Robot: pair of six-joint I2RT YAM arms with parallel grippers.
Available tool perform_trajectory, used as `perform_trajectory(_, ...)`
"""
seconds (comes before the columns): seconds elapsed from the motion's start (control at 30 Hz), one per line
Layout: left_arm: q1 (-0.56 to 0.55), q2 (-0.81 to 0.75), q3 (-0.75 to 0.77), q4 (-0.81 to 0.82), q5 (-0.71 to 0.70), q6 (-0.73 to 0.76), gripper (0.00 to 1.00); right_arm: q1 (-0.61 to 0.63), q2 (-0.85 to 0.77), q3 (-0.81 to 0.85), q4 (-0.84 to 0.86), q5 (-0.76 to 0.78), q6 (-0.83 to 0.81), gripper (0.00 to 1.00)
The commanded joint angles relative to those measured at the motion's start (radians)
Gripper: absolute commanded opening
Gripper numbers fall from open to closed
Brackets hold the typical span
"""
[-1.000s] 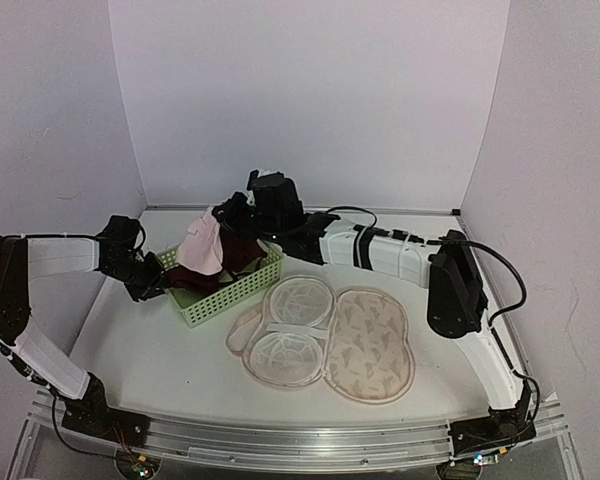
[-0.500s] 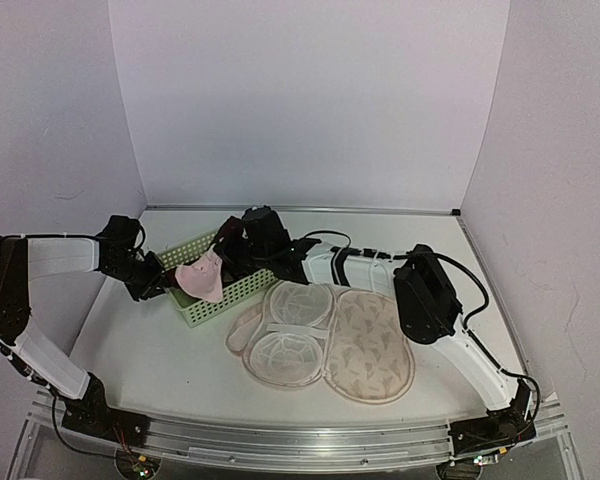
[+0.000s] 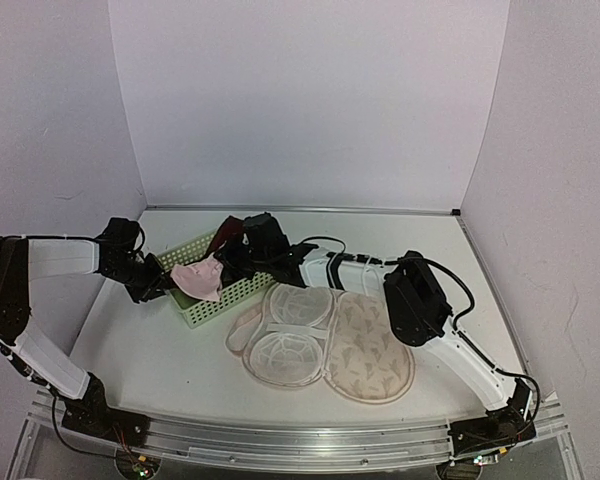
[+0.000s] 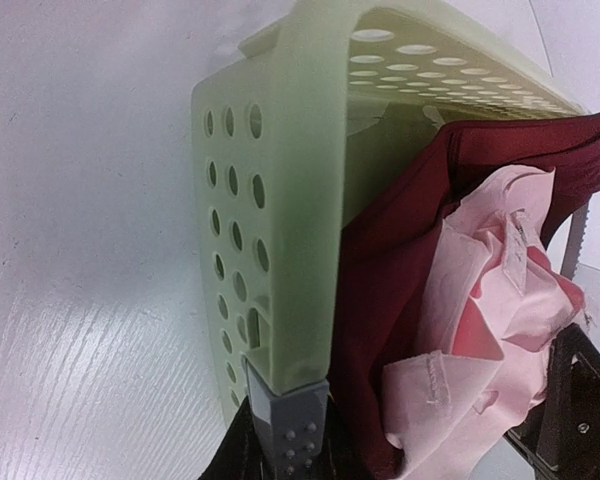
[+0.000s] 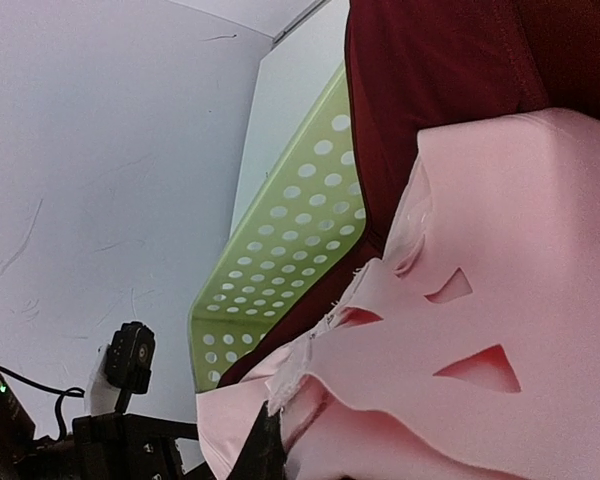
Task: Unzip the laundry bag and remove the bra
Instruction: Place the bra in the bin, then move the bin to the center of the board.
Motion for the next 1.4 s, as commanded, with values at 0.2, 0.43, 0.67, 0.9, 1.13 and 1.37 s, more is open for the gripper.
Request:
perform_trajectory(0.2,-0.001,-0.034,0.020,0.061,0.029,0.001,0.00,-0.007,-0.124,-0.151,0.030,-0.082,-0.026,0.30)
perform_trajectory(0.43,0.000,-0.028,0.034,0.062,0.019,-0.010,0.00,-0.007,-0.259,-0.294,0.031,-0.077,-0.065,0.44)
perform_trajectory(0.67,0.008,-0.027,0.055,0.061,0.002,-0.023,0.00,-0.011,-0.389,-0.430,0.027,-0.074,-0.097,0.52)
perform_trajectory(0.9,0.039,-0.018,0.076,0.061,-0.002,-0.031,0.00,-0.032,-0.522,-0.584,0.022,-0.099,-0.134,0.54)
perform_trajectory(1.13,0.095,0.021,0.121,0.061,0.008,-0.027,0.00,-0.047,-0.722,-0.794,-0.002,-0.110,-0.262,0.55)
perform_trajectory(1.37,0.164,0.054,0.155,0.062,-0.003,-0.026,0.00,-0.058,-0.983,-1.050,-0.104,-0.002,-0.406,0.58)
